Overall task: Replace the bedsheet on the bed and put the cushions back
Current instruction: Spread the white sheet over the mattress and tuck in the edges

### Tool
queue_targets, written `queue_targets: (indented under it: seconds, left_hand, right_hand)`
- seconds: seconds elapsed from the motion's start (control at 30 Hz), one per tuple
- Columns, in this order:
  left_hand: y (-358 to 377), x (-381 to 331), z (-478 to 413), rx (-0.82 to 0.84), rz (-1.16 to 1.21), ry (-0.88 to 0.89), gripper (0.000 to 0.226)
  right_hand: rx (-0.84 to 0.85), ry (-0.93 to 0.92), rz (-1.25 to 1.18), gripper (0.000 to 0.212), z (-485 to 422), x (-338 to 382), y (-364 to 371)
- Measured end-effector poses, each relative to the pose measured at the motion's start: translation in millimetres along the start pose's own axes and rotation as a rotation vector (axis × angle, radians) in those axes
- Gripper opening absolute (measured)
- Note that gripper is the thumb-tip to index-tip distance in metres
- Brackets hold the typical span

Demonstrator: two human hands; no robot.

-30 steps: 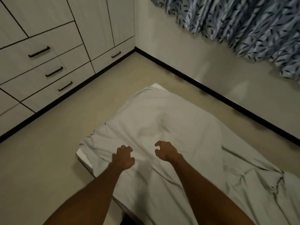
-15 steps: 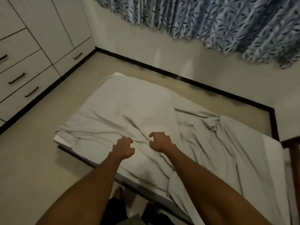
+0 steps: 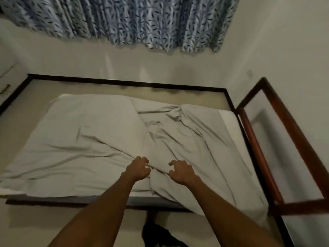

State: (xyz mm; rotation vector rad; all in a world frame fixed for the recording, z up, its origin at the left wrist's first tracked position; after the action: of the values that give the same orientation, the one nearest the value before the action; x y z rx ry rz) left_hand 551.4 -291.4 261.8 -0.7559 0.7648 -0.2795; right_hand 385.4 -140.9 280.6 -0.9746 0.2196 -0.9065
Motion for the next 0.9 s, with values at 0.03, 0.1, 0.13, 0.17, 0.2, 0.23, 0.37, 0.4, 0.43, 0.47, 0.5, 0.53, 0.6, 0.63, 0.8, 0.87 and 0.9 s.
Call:
queue_targets:
  seconds: [0.03, 0.1, 0.13, 0.17, 0.2, 0.23, 0.37, 0.4, 0.43, 0.47, 0.5, 0.53, 0.6, 0.63, 0.8, 0.87, 0.9]
  left_hand:
    - [16.6, -13.5, 3.0, 0.027, 0.006, 0.015, 0.052]
    - [50.1, -36.7, 13.5, 0.083, 0.016, 0.053, 0.060]
    - [66.6, -47.2, 20.8, 0.120, 0.021, 0.074, 0.066]
    - [81.5, -56.3, 26.7, 0.155, 0.018, 0.083, 0.067]
    - [94.5, -63.5, 29.9, 0.182, -0.002, 0.085, 0.063]
    - [105.7, -72.2, 30.7, 0.202, -0.027, 0.097, 0.058]
    - [129.4, -102.2, 25.7, 0.232, -0.081, 0.137, 0.052]
    - [135.7, -114.3, 21.3, 0.234, -0.088, 0.151, 0.052]
    - [140.1, -121.7, 17.7, 0.234, -0.094, 0.154, 0.051]
    - [146.7, -133.7, 11.7, 0.237, -0.108, 0.161, 0.051]
    - [152.4, -142.8, 7.0, 0.241, -0.121, 0.166, 0.050]
    - [157.7, -151.9, 3.6, 0.250, -0.130, 0.172, 0.050]
    - [177.3, -181.0, -10.3, 0.266, -0.143, 0.186, 0.048]
    - [187.2, -193.6, -16.8, 0.271, -0.147, 0.187, 0.047]
    - [252.4, -272.1, -48.5, 0.331, -0.132, 0.212, 0.041]
    - [278.0, -307.0, -60.6, 0.364, -0.127, 0.227, 0.038]
    - [289.1, -324.7, -66.1, 0.377, -0.128, 0.236, 0.036]
  right_hand:
    - [0.007, 0.028, -0.010, 0.049, 11.6, -20.2, 4.4]
    - [0.023, 0.071, -0.021, 0.049, 34.5, -56.5, 12.6]
    - [0.030, 0.092, -0.032, 0.049, 45.5, -73.7, 16.9]
    - [0.029, 0.115, -0.048, 0.049, 54.7, -90.0, 21.0]
    - [0.020, 0.138, -0.063, 0.049, 61.8, -104.9, 24.1]
    - [0.013, 0.166, -0.088, 0.050, 69.5, -120.4, 26.3]
    - [0.004, 0.229, -0.171, 0.048, 89.9, -167.4, 28.7]
    - [0.001, 0.244, -0.191, 0.047, 93.9, -183.6, 25.9]
    - [-0.004, 0.252, -0.216, 0.048, 95.8, -195.1, 23.8]
    - [-0.014, 0.265, -0.246, 0.049, 96.9, -211.5, 19.8]
    - [-0.023, 0.280, -0.271, 0.050, 97.5, -225.2, 17.0]
    - [-0.029, 0.289, -0.292, 0.051, 98.0, -237.5, 13.9]
    - [-0.039, 0.314, -0.341, 0.051, 95.0, -275.7, 6.9]
    - [-0.040, 0.328, -0.364, 0.051, 93.5, -293.4, 4.7]
    - [-0.029, 0.454, -0.496, 0.045, 81.2, -405.4, -6.8]
    - [-0.041, 0.507, -0.545, 0.040, 74.0, -450.3, -10.6]
    - [-0.042, 0.525, -0.563, 0.038, 70.7, -469.8, -11.8]
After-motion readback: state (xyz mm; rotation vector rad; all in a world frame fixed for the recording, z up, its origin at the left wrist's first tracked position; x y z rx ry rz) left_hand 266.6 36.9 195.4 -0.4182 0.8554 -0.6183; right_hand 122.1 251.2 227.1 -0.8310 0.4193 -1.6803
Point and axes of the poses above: each hand's wrist, its own z-axis away from the middle knuckle, its own y-axis out of the palm, x = y × z, the point moved 2 cm from there along -z, towards the middle knuckle, and after that the axes turned 9 degrees about y, right-handed, at the moved point
